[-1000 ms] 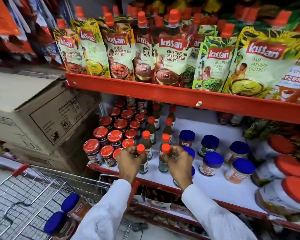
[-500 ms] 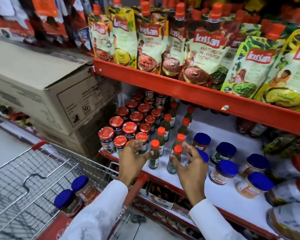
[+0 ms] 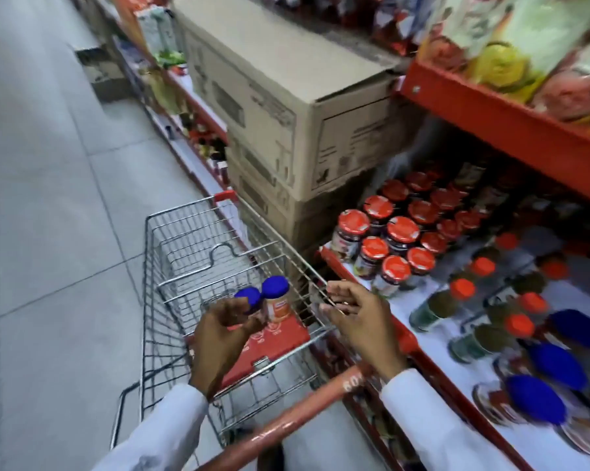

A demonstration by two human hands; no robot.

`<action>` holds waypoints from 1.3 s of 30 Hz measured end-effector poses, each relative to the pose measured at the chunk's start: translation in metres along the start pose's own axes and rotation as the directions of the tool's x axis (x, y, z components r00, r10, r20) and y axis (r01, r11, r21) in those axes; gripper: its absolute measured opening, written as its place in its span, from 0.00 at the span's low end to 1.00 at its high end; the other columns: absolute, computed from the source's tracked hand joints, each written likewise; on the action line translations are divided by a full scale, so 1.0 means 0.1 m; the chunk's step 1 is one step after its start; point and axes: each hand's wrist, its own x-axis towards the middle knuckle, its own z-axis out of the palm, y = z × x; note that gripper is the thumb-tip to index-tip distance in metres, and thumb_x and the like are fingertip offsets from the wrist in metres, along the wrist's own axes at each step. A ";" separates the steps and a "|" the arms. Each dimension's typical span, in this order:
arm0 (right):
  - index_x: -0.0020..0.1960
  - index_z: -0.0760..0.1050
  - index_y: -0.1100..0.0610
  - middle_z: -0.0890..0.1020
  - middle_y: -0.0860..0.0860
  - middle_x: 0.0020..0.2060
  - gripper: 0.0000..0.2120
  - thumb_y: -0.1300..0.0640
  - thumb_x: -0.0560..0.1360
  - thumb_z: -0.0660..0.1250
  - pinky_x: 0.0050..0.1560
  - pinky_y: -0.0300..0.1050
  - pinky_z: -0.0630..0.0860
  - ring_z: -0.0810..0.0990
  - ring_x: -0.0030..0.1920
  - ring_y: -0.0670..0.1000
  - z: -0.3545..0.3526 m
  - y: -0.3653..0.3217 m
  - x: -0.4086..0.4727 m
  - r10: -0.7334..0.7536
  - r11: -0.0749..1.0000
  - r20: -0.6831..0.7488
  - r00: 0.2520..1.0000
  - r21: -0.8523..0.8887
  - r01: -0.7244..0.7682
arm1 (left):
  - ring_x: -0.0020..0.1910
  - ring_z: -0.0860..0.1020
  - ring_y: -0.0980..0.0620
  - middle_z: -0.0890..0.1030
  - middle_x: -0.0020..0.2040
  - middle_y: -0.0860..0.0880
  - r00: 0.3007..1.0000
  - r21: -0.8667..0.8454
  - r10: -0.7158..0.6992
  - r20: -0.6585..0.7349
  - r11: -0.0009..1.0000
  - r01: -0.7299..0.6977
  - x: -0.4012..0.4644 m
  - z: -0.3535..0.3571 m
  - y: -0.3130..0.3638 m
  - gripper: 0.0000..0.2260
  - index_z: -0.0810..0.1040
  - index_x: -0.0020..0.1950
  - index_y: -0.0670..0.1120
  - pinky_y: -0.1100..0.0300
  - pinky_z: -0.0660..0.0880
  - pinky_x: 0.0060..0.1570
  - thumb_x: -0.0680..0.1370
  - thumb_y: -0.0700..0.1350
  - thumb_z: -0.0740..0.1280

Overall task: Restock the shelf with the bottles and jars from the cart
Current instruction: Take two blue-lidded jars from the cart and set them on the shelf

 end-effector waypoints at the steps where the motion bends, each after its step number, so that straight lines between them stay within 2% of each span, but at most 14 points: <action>1: 0.56 0.79 0.52 0.85 0.50 0.51 0.17 0.61 0.68 0.76 0.53 0.40 0.80 0.84 0.50 0.46 0.16 0.04 0.12 0.007 0.999 0.062 0.998 -0.038 -0.004 | 0.41 0.82 0.51 0.86 0.40 0.53 0.998 -0.019 -0.066 -0.014 0.998 0.066 0.05 -0.08 -0.11 0.15 0.81 0.48 0.44 0.60 0.80 0.43 0.65 0.34 0.79; 4: 0.60 0.77 0.58 0.85 0.54 0.53 0.22 0.63 0.67 0.75 0.55 0.44 0.79 0.83 0.52 0.51 0.59 0.08 0.50 0.052 0.981 0.199 0.979 -0.194 -0.013 | 0.47 0.81 0.46 0.83 0.47 0.49 0.971 -0.052 -0.236 -0.044 0.971 0.233 0.23 -0.14 -0.31 0.23 0.78 0.54 0.45 0.57 0.76 0.41 0.63 0.38 0.81; 7: 0.60 0.77 0.59 0.84 0.58 0.55 0.24 0.61 0.65 0.76 0.58 0.49 0.78 0.82 0.56 0.56 0.94 0.14 0.83 0.091 0.953 0.241 0.966 -0.304 -0.014 | 0.51 0.79 0.46 0.79 0.53 0.46 0.952 0.003 -0.306 -0.025 0.952 0.306 0.45 -0.05 -0.47 0.31 0.72 0.62 0.45 0.54 0.77 0.48 0.63 0.41 0.81; 9: 0.61 0.75 0.59 0.84 0.58 0.56 0.26 0.61 0.64 0.77 0.56 0.44 0.75 0.81 0.58 0.57 1.14 0.22 0.97 0.123 0.943 0.263 0.957 -0.331 -0.031 | 0.52 0.79 0.46 0.80 0.55 0.45 0.951 0.038 -0.308 -0.019 0.950 0.308 0.57 0.05 -0.57 0.31 0.72 0.62 0.44 0.54 0.76 0.51 0.63 0.42 0.82; 12: 0.62 0.74 0.59 0.83 0.56 0.56 0.30 0.63 0.62 0.78 0.52 0.37 0.71 0.81 0.56 0.53 1.31 0.37 1.07 0.185 0.945 0.243 0.952 -0.310 -0.104 | 0.50 0.79 0.47 0.82 0.55 0.44 0.959 0.083 -0.279 -0.048 0.956 0.282 0.68 0.15 -0.70 0.30 0.73 0.61 0.43 0.56 0.74 0.49 0.62 0.40 0.81; 15: 0.60 0.74 0.52 0.83 0.54 0.56 0.36 0.54 0.52 0.78 0.62 0.53 0.76 0.82 0.56 0.54 1.41 0.67 1.17 0.265 0.957 0.235 0.935 -0.186 -0.224 | 0.51 0.79 0.49 0.82 0.54 0.46 0.959 0.087 -0.274 -0.074 0.956 0.280 0.74 0.20 -0.79 0.31 0.75 0.62 0.42 0.58 0.75 0.54 0.62 0.40 0.82; 18: 0.60 0.74 0.47 0.84 0.53 0.56 0.41 0.49 0.46 0.74 0.61 0.57 0.78 0.83 0.56 0.56 1.52 1.20 1.35 0.264 0.961 0.246 0.933 -0.154 -0.232 | 0.51 0.81 0.46 0.84 0.53 0.43 0.969 0.138 -0.225 -0.103 0.961 0.238 0.80 0.23 -0.86 0.29 0.78 0.60 0.41 0.56 0.77 0.53 0.62 0.41 0.82; 22: 0.59 0.79 0.56 0.84 0.54 0.54 0.35 0.56 0.53 0.82 0.54 0.45 0.78 0.83 0.53 0.55 1.44 0.86 1.28 0.291 0.933 0.212 0.933 -0.280 -0.227 | 0.45 0.82 0.46 0.84 0.47 0.46 0.962 0.099 -0.250 -0.113 0.960 0.261 0.84 0.24 -0.90 0.26 0.80 0.56 0.43 0.55 0.78 0.48 0.60 0.42 0.83; 26: 0.58 0.77 0.59 0.83 0.55 0.52 0.30 0.63 0.58 0.81 0.43 0.33 0.72 0.82 0.50 0.51 1.35 0.69 1.20 0.272 0.934 0.245 0.931 -0.301 -0.193 | 0.42 0.81 0.46 0.84 0.44 0.45 0.957 0.066 -0.266 -0.114 0.959 0.275 0.81 0.27 -0.84 0.22 0.79 0.49 0.44 0.61 0.76 0.39 0.59 0.39 0.82; 29: 0.57 0.76 0.58 0.84 0.55 0.50 0.27 0.63 0.60 0.79 0.50 0.43 0.78 0.83 0.50 0.54 1.20 0.50 1.13 0.202 0.957 0.247 0.948 -0.257 -0.137 | 0.43 0.84 0.44 0.85 0.42 0.46 0.968 0.079 -0.224 -0.111 0.969 0.233 0.72 0.20 -0.70 0.21 0.78 0.46 0.46 0.53 0.81 0.44 0.57 0.41 0.83; 31: 0.57 0.76 0.56 0.84 0.52 0.49 0.27 0.62 0.61 0.80 0.53 0.47 0.80 0.83 0.49 0.51 1.02 0.31 1.02 0.146 0.976 0.245 0.959 -0.195 -0.099 | 0.41 0.84 0.49 0.86 0.42 0.47 0.979 0.070 -0.179 -0.098 0.980 0.186 0.64 0.11 -0.52 0.21 0.79 0.46 0.46 0.54 0.82 0.43 0.58 0.41 0.83; 34: 0.56 0.77 0.51 0.85 0.49 0.49 0.29 0.56 0.57 0.83 0.52 0.44 0.81 0.83 0.49 0.48 0.73 0.03 0.78 0.061 0.995 0.190 0.980 -0.086 -0.045 | 0.40 0.84 0.53 0.86 0.42 0.51 0.995 0.041 -0.073 -0.071 0.996 0.076 0.50 -0.01 -0.24 0.22 0.80 0.47 0.48 0.61 0.80 0.40 0.57 0.43 0.84; 37: 0.48 0.77 0.41 0.86 0.41 0.45 0.25 0.57 0.56 0.83 0.50 0.42 0.82 0.84 0.48 0.43 0.25 -0.16 0.42 0.015 1.000 0.052 0.999 0.023 -0.016 | 0.44 0.85 0.49 0.87 0.42 0.51 0.999 0.006 0.033 -0.032 0.999 -0.033 0.28 0.01 0.11 0.23 0.82 0.46 0.50 0.51 0.82 0.47 0.54 0.48 0.83; 39: 0.46 0.78 0.40 0.85 0.35 0.40 0.25 0.59 0.56 0.83 0.47 0.34 0.80 0.84 0.45 0.37 -0.06 -0.24 0.18 -0.012 0.999 -0.040 0.999 0.051 0.014 | 0.45 0.86 0.49 0.88 0.43 0.50 0.995 -0.030 0.094 0.020 0.995 -0.094 0.11 0.12 0.32 0.24 0.82 0.46 0.49 0.47 0.82 0.51 0.53 0.50 0.81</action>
